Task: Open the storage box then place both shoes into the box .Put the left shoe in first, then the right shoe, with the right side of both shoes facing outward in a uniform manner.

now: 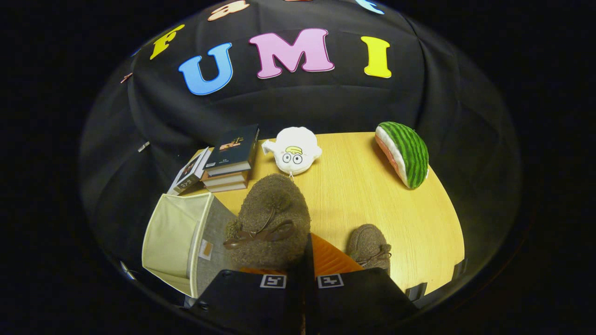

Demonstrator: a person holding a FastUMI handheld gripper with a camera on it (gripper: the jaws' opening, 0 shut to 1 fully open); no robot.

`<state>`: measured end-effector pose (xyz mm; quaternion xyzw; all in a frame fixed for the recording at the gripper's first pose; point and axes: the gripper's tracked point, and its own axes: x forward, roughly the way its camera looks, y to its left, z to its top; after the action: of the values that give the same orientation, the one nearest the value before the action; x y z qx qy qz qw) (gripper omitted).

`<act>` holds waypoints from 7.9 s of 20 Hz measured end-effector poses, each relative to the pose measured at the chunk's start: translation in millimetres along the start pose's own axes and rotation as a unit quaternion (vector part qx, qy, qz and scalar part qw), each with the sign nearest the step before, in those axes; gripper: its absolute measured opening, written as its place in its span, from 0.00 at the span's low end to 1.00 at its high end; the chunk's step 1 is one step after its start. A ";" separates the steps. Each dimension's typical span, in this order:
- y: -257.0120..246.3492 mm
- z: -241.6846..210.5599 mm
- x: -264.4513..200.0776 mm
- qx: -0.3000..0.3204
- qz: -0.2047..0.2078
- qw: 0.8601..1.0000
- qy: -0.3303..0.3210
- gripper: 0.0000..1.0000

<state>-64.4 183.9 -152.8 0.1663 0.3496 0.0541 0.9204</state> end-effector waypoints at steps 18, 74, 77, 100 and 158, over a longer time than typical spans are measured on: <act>188.8 -12.3 16.5 0.012 0.061 0.996 0.063 0.10; 66.3 14.9 -14.2 -0.050 0.085 0.995 0.012 0.99; 0.8 3.6 -18.9 -0.057 0.047 0.997 0.021 0.98; -181.4 -145.8 84.6 -0.043 -0.091 0.985 0.140 0.56; 193.3 -84.5 47.1 -0.070 -0.022 0.985 0.156 0.11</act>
<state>-81.7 398.3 -175.0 0.0832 0.4876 0.0829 0.8651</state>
